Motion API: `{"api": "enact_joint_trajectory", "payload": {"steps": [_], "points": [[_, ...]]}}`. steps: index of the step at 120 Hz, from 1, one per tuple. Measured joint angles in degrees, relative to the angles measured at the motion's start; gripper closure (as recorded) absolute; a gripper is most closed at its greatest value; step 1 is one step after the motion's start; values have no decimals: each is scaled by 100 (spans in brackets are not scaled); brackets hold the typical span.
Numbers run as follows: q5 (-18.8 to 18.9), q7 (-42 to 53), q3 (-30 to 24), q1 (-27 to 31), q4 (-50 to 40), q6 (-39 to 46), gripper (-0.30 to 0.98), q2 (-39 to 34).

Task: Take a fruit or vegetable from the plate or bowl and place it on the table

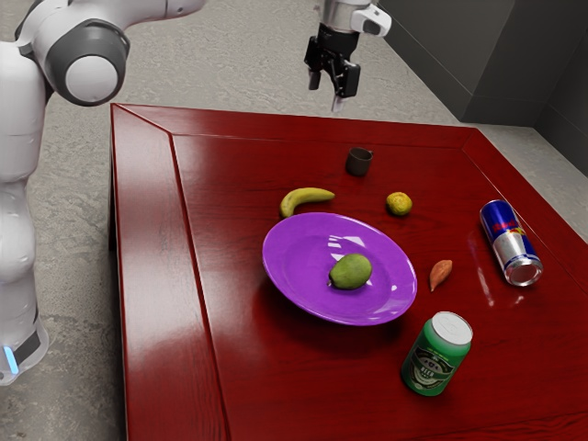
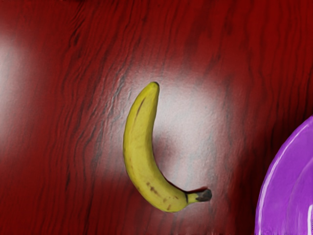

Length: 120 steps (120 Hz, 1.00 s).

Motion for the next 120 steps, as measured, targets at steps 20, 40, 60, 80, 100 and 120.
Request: {"api": "enact_joint_trajectory", "payload": {"steps": [20,40,60,80,100,120], "points": [[80,-14,-70,-14,347,-47,0,-903],[260,-39,-184,-1036,315,-315,0,-1042],[297,-63,-150,-2259,241,-436,0,-605],[322,-70,-148,-1340,264,-544,0,-635],[472,-207,-248,-1840,214,-649,0,56],[187,-247,-209,-1914,-612,0,0,352]]}}
